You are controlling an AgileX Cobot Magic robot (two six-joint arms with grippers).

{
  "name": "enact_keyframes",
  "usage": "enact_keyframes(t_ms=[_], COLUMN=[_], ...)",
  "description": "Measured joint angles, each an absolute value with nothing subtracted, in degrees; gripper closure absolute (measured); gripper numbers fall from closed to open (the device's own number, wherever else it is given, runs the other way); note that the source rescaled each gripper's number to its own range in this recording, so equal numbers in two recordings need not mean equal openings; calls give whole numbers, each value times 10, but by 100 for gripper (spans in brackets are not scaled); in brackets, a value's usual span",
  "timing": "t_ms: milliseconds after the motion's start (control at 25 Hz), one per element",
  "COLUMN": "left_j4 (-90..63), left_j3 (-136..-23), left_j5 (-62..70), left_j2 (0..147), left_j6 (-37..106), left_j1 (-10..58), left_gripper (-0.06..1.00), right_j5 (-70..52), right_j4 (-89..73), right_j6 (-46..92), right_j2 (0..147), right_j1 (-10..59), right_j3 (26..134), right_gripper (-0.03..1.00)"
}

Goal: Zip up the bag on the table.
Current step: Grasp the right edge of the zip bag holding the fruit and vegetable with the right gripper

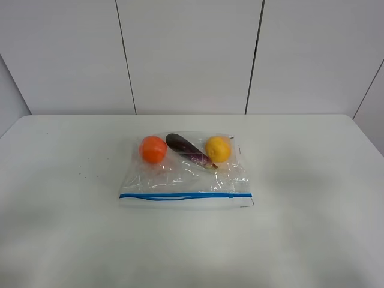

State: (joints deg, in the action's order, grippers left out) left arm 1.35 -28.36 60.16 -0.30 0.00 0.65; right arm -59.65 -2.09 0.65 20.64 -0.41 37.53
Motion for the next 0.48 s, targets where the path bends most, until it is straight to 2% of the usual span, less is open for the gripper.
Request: enact_keyframes(t_ms=[480], left_j4=[13], left_j3=[-284], left_j5=[602], left_j2=[-3], left_j6=[0], left_j1=[6], left_gripper=[4], right_j5=[-580], right_j4=[-93], right_j6=[20], right_j2=[623], right_j1=[-4], right_j3=[559], right_gripper=[-3])
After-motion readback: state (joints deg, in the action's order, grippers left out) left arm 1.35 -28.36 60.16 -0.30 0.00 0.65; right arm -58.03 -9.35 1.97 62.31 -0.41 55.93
